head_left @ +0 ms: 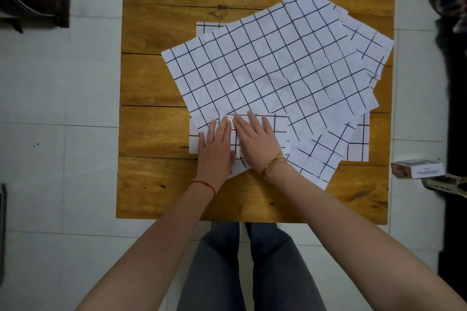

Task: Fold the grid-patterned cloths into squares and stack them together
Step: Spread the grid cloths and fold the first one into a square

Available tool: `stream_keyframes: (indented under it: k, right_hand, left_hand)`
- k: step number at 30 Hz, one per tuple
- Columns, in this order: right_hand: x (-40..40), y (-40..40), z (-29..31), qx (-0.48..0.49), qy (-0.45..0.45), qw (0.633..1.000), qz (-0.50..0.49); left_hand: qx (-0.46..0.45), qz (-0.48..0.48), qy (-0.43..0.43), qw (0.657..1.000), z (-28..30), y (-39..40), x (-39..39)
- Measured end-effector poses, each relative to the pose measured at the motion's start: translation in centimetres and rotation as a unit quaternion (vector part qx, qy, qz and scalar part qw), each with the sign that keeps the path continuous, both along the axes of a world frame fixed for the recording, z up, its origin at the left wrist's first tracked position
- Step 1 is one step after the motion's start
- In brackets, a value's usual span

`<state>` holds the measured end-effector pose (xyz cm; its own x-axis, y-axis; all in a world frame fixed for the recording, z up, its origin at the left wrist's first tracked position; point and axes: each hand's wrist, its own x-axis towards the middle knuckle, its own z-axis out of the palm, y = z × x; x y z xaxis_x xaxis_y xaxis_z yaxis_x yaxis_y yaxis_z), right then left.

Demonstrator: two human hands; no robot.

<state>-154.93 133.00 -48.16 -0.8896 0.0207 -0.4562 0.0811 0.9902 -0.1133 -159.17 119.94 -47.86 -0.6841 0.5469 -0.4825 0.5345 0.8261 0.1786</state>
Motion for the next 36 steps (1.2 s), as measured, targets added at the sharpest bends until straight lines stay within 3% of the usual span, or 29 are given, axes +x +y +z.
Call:
stream_keyframes:
  k: [4,10,16,21,26,36]
  right_hand:
    - [1.7,2.6,0.2,0.036,-0.006,0.999,-0.011]
    - [5.3,7.1,0.4,0.071,0.0,0.988,-0.137]
    - [5.2,6.5,0.6,0.03,0.054,0.982,-0.179]
    - [5.5,3.1,1.2,-0.013,0.087,0.992,-0.085]
    - [6.4,-1.3,0.3,-0.035,0.053,0.998,0.032]
    - [10.6,1.5,-0.1,0.012,0.002,0.999,0.041]
  left_hand:
    - [-0.002,0.003,-0.009,1.0,0.3,0.1,-0.1]
    - [0.005,0.001,-0.008,1.0,0.2,-0.1,-0.2]
    - [0.03,0.002,0.001,1.0,0.3,-0.5,0.4]
    - [0.076,-0.007,0.055,0.996,0.6,-2.5,3.4]
    - [0.043,0.007,0.036,0.998,0.5,-4.0,6.3]
    - [-0.03,0.006,0.02,0.999,1.0,-3.8,7.1]
